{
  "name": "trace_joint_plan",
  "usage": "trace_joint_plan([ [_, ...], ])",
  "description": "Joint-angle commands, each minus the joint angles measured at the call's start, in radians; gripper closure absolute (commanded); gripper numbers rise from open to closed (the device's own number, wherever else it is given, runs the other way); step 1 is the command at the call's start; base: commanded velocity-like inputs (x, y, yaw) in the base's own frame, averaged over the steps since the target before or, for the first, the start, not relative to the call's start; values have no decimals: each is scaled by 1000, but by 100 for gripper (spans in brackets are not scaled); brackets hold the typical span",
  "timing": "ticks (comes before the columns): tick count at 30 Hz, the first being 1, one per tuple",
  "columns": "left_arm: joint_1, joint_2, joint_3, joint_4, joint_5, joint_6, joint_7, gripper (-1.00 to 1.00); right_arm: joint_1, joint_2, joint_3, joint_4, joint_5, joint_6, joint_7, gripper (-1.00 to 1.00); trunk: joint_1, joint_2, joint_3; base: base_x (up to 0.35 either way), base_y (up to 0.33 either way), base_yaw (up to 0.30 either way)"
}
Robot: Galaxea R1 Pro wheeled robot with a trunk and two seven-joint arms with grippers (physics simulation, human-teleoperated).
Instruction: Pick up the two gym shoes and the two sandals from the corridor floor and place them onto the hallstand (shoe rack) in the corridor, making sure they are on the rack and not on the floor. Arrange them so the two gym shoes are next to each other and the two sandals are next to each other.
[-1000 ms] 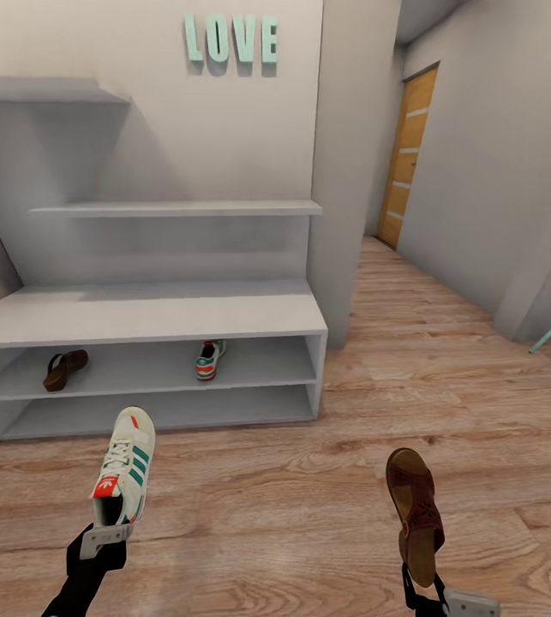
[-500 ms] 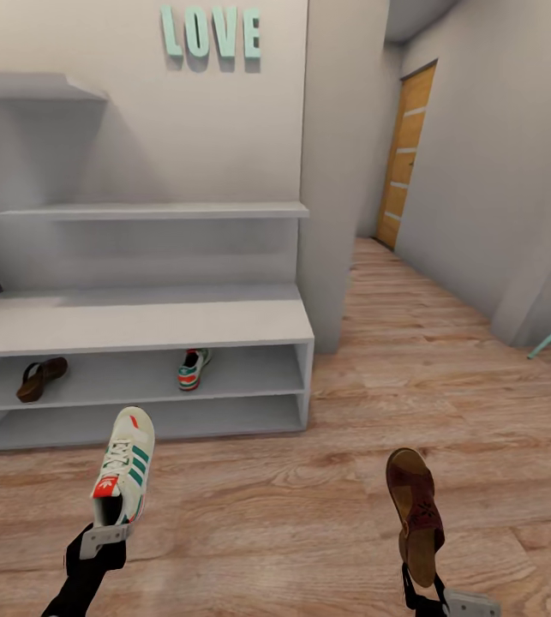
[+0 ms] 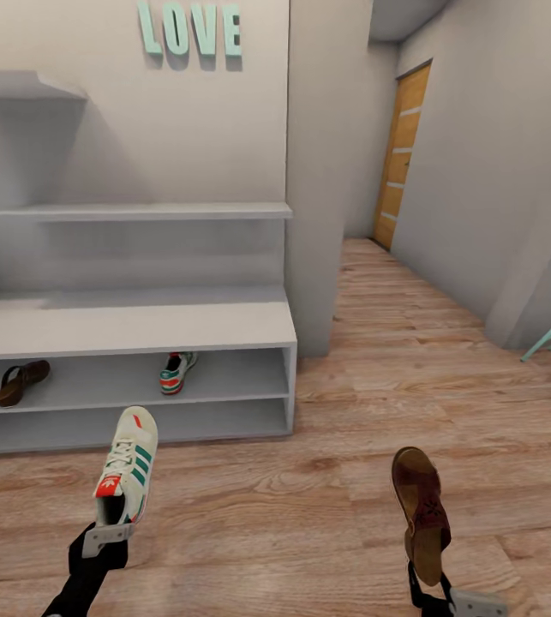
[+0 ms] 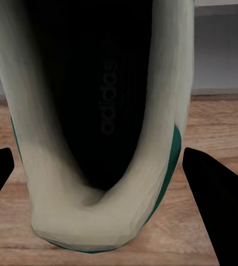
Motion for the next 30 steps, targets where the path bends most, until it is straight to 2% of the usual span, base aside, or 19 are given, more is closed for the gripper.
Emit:
trace_joint_plan([
  [1, -2, -1, 7, 1, -11, -3, -9, 100, -1, -8, -7, -1, 3, -2, 9, 100, 0, 0, -1, 0, -1, 0],
  [6, -6, -2, 1, 0, -15, 39, -9, 100, -1, -58, -8, -2, 2, -2, 8, 100, 0, 0, -1, 0, 0, 0],
  [9, -10, 0, -1, -5, -15, 118, -9, 100, -1, -90, -9, -3, -1, -2, 7, 100, 0, 0, -1, 0, 0, 0],
  [11, -15, 0, -4, -15, -16, 202, -10, 100, -1, -122, -15, -6, -10, -1, 7, 100, 0, 0, -1, 0, 0, 0],
  [12, -20, -1, -9, -27, -16, 262, -13, 100, -1, -147, -27, -9, -23, 2, 7, 100, 0, 0, -1, 0, 0, 0],
  [13, -24, -1, -13, -35, -17, 292, -14, 100, -1, -171, -45, -14, -41, 6, 7, 100, 0, 0, -1, 0, 0, 0],
  [15, -47, -3, -42, -71, -23, 402, -18, 100, -1, -200, -77, -20, -73, 20, 8, 100, 0, 0, -1, 0, 0, 0],
  [17, -59, -4, -65, -90, -25, 450, -19, 100, -1, -213, -95, -22, -91, 39, 9, 100, 0, 0, -1, 0, 0, 0],
  [19, -78, -6, -105, -119, -27, 515, -18, 100, -1, -235, -115, -28, -109, 83, 10, 100, 0, 0, -1, 0, 0, 0],
  [20, -93, -10, -134, -137, -27, 557, -18, 100, -1, -255, -125, -35, -117, 118, 10, 100, 0, 0, -1, 0, 0, 0],
  [22, -110, -18, -163, -151, -27, 598, -17, 100, -1, -276, -137, -44, -123, 154, 11, 100, 0, 0, -1, 0, 0, 0],
  [24, -139, -36, -201, -163, -27, 661, -14, 100, -1, -308, -171, -57, -129, 219, 12, 100, 0, 0, -1, 0, 0, 0],
  [26, -172, -58, -231, -169, -30, 718, -11, 100, -1, -316, -199, -61, -131, 241, 13, 100, 0, 0, -1, 0, 0, 0],
  [29, -244, -92, -262, -169, -32, 803, -9, 100, -1, -327, -328, -64, -132, 270, 17, 100, 0, 0, -1, 0, 0, 0],
  [30, -284, -99, -267, -164, -31, 834, -8, 100, -1, -330, -391, -66, -132, 276, 26, 100, 0, 0, -1, 0, 0, 0],
])
